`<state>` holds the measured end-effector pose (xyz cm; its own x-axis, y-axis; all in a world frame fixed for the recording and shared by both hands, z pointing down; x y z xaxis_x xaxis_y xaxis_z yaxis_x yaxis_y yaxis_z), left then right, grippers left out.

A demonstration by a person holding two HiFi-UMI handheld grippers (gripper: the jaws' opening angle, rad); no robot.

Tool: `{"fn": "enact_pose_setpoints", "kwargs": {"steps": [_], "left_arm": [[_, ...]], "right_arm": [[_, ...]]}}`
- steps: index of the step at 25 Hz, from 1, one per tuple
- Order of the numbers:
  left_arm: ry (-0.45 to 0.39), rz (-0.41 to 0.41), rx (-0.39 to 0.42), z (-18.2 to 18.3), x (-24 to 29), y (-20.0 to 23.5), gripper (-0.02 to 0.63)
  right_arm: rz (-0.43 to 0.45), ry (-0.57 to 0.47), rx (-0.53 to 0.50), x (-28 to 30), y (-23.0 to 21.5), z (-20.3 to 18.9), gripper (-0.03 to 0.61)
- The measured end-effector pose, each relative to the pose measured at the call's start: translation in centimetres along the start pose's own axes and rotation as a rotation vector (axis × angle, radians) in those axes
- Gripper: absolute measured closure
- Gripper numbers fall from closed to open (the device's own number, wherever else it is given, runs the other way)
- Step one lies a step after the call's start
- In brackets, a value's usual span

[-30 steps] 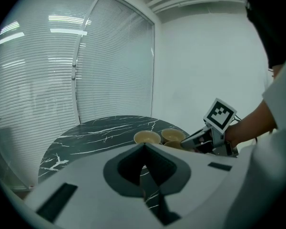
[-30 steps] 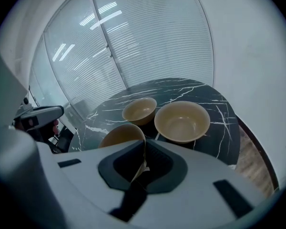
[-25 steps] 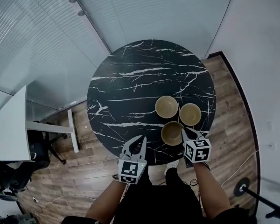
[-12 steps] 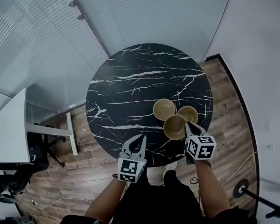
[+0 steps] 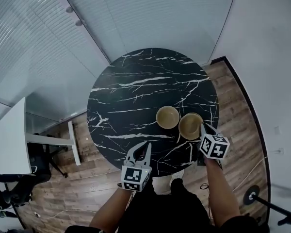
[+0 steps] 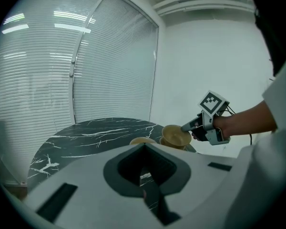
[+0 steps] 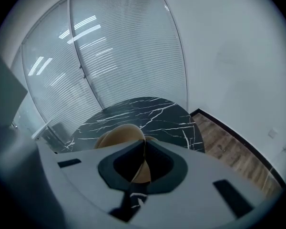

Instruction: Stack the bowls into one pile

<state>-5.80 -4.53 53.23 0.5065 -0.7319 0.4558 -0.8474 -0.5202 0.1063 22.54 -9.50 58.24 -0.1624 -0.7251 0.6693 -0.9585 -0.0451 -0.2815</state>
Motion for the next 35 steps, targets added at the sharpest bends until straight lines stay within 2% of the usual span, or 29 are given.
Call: {"fn": "enact_pose_setpoints", "kwargs": {"steps": [11, 23, 32, 33, 35], "left_arm": [[0.021, 0.002, 0.004, -0.3, 0.7, 0.1, 0.604], [0.032, 0.006, 0.012, -0.1, 1.3, -0.2, 0.604], [0.031, 0.016, 0.009, 0.0, 1.3, 0.1, 0.604], [0.027, 0.018, 0.012, 0.2, 1.2, 0.1, 0.604], [0.023, 0.027, 0.011, 0.3, 1.1, 0.3, 0.604]], "right_arm": [[-0.054, 0.039, 0.015, 1.9, -2.4, -0.2, 0.555], [-0.041, 0.072, -0.004, 3.0, -2.6, -0.7, 0.555], [-0.042, 0.076, -0.067, 3.5, -2.5, -0.9, 0.551], [-0.037, 0.068, -0.068, 3.5, -2.5, -0.8, 0.546], [-0.030, 0.051, -0.071, 3.4, -2.4, -0.5, 0.493]]}}
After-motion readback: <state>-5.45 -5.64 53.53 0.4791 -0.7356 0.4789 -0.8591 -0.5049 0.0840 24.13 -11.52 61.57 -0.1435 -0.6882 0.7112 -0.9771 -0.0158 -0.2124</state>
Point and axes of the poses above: the fingertips, and each gripper's own axes: x forward along the fingers, y to its left, z out of its top, the point moved 4 cm from there along -x, backward along the fingers, and after that the axes turned 1 degree about z, right-handed, at the moved point
